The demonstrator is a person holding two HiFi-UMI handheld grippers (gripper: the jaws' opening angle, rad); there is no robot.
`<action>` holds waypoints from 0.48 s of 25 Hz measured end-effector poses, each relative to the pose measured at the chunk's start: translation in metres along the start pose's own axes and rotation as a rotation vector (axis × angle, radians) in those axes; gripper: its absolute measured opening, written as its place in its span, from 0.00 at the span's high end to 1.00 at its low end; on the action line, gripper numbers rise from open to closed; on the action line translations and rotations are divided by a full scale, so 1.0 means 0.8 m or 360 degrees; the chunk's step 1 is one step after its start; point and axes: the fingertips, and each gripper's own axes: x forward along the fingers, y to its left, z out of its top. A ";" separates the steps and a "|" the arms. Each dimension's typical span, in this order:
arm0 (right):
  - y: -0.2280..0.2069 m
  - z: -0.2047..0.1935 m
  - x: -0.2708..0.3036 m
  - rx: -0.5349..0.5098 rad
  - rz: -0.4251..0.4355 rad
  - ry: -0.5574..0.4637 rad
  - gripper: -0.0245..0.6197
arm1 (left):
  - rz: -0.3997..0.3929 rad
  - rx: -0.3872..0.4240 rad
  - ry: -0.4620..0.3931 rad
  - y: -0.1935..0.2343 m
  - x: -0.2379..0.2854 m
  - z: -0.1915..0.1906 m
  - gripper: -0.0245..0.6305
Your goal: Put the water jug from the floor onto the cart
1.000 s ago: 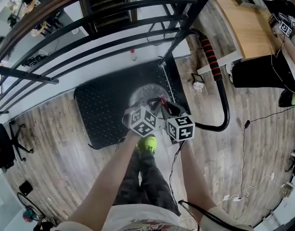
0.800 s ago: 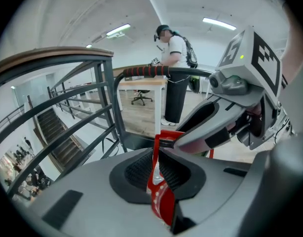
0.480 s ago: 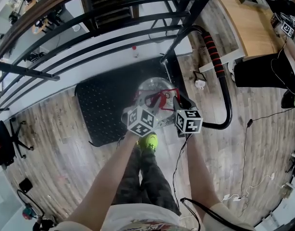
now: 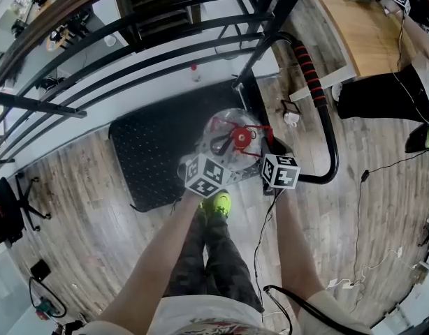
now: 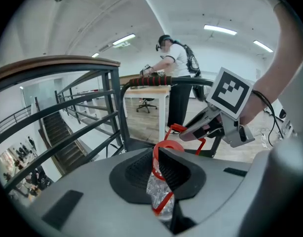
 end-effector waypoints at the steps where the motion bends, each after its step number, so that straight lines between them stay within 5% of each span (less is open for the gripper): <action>1: -0.002 -0.002 0.001 0.0016 -0.0013 -0.0005 0.84 | -0.0002 0.0000 -0.0001 -0.001 0.001 0.000 0.91; 12: -0.011 -0.022 -0.024 0.0173 -0.0048 -0.0030 0.75 | 0.0027 0.0009 -0.0015 -0.002 -0.009 0.011 0.91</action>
